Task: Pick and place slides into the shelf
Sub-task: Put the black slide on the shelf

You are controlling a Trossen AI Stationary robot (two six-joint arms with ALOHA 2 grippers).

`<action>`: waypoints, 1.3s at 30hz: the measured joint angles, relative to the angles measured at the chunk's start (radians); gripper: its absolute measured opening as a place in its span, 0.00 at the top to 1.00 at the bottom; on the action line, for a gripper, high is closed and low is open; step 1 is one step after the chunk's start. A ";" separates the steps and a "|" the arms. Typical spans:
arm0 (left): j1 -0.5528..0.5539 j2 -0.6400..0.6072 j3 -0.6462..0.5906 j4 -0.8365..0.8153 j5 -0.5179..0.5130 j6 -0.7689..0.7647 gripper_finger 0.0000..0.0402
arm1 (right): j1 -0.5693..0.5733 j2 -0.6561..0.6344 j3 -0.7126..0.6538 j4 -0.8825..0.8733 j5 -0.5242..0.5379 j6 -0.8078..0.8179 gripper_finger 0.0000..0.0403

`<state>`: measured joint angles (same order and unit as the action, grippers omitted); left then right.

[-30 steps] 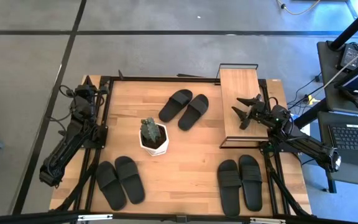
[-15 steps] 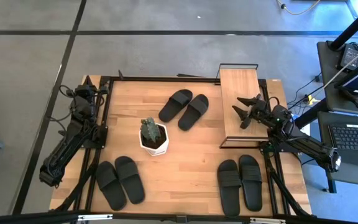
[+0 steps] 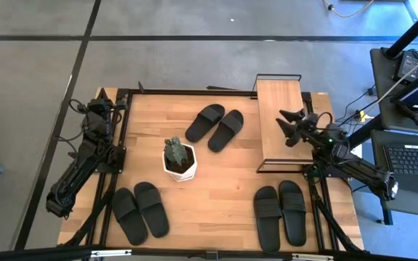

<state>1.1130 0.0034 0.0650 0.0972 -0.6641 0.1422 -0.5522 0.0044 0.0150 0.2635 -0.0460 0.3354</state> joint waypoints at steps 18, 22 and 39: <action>0.000 0.000 0.000 0.000 0.000 0.000 1.00 | 0.000 0.141 0.307 -0.023 0.070 -0.163 0.38; 0.000 0.000 0.000 0.001 0.000 0.000 1.00 | 0.000 0.291 0.444 -0.047 0.035 -0.218 0.38; 0.000 0.000 0.000 0.001 0.000 0.000 1.00 | 0.184 0.962 1.395 -0.842 -0.049 -0.494 0.38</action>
<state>1.1130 0.0035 0.0648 0.0981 -0.6640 0.1421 -0.3680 0.9664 1.4099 -0.5781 -0.0951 -0.1585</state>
